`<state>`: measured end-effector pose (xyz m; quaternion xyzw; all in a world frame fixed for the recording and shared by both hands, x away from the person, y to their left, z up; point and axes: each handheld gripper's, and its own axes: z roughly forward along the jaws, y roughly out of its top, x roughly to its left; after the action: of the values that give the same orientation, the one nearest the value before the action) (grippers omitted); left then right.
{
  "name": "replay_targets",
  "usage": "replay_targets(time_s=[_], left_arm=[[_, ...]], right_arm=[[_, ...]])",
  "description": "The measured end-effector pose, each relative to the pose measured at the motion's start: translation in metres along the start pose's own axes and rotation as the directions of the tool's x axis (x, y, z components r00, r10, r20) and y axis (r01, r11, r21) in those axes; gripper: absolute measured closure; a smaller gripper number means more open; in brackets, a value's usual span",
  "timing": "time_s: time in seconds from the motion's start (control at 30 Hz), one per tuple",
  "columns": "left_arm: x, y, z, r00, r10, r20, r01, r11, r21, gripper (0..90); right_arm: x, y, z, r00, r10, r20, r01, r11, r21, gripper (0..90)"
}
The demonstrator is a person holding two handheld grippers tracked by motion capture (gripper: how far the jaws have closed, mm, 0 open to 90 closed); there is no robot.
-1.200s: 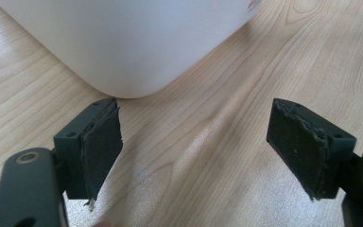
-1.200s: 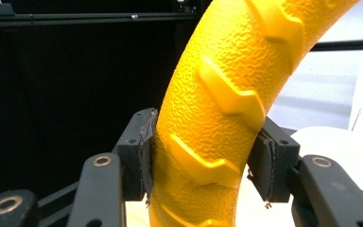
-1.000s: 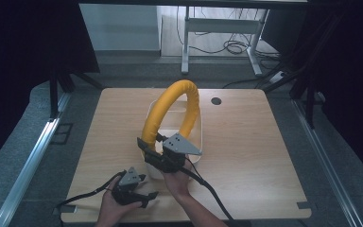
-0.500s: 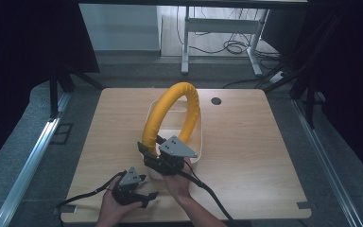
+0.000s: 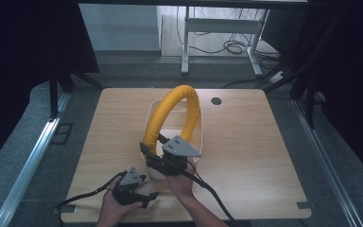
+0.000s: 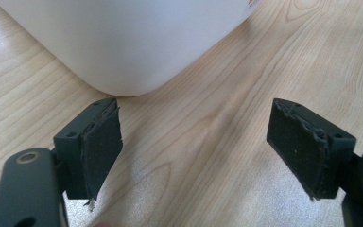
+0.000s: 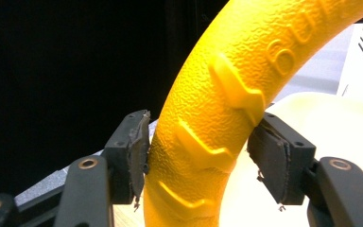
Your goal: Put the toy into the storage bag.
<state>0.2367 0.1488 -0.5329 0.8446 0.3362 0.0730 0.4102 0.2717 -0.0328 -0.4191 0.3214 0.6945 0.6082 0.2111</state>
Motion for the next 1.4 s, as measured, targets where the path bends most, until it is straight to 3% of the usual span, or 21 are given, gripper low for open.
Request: replay_targets(time_s=[0.27,0.6,0.67,0.73,0.83,0.87,0.9,0.93,1.0,1.03,1.07,1.4], left_arm=[[0.000,0.000,-0.001,1.0000,0.002,-0.003,-0.002,1.0000,0.001,18.9],[0.000,0.001,-0.002,1.0000,-0.001,-0.006,0.001,1.0000,-0.003,18.9],[0.000,0.001,-0.002,1.0000,-0.001,-0.007,0.001,1.0000,-0.004,18.9],[0.000,0.001,-0.003,1.0000,0.000,-0.009,0.000,1.0000,-0.004,18.9],[0.000,0.001,-0.003,0.9999,-0.001,-0.010,0.001,1.0000,-0.007,18.9],[0.000,0.001,-0.003,0.9999,-0.001,-0.011,0.001,1.0000,-0.006,18.9],[0.000,0.001,-0.003,0.9999,-0.001,-0.012,0.001,1.0000,-0.005,18.9],[0.000,0.001,-0.003,0.9999,-0.002,-0.011,0.002,1.0000,-0.003,18.9],[0.000,0.001,-0.002,0.9999,-0.003,-0.012,0.003,1.0000,-0.001,18.9],[0.000,0.001,-0.002,0.9999,-0.003,-0.012,0.003,1.0000,-0.001,19.0],[0.000,0.001,-0.002,0.9999,-0.003,-0.013,0.003,1.0000,0.000,18.9],[0.000,0.001,-0.003,0.9999,-0.001,-0.015,0.001,1.0000,-0.004,18.9]], right_arm=[[-0.005,-0.002,-0.005,0.9993,0.004,-0.038,-0.003,1.000,0.004,30.3],[-0.029,0.003,-0.038,0.9980,0.017,-0.061,-0.018,1.000,-0.022,30.4],[-0.045,0.002,-0.052,0.9993,-0.010,-0.037,0.009,1.000,-0.018,32.0],[-0.049,0.001,-0.055,0.9994,-0.013,-0.032,0.013,1.000,-0.014,32.0],[-0.068,-0.001,-0.069,0.9987,-0.052,0.002,0.052,0.999,0.005,32.2],[-0.083,-0.003,-0.079,0.9977,-0.064,0.020,0.064,0.998,0.016,33.5],[-0.083,-0.003,-0.079,0.9977,-0.064,0.020,0.064,0.998,0.016,33.5],[-0.096,-0.005,-0.086,0.9972,-0.068,0.030,0.067,0.997,0.025,34.2],[-0.106,-0.007,-0.092,0.9957,-0.077,0.052,0.075,0.997,0.032,34.3],[-0.106,-0.007,-0.092,0.9957,-0.077,0.052,0.075,0.997,0.032,34.3],[-0.117,-0.010,-0.100,0.9946,-0.073,0.074,0.070,0.997,0.044,34.8],[-0.158,-0.031,-0.123,0.9892,-0.016,0.146,0.006,0.997,0.071,36.0]])
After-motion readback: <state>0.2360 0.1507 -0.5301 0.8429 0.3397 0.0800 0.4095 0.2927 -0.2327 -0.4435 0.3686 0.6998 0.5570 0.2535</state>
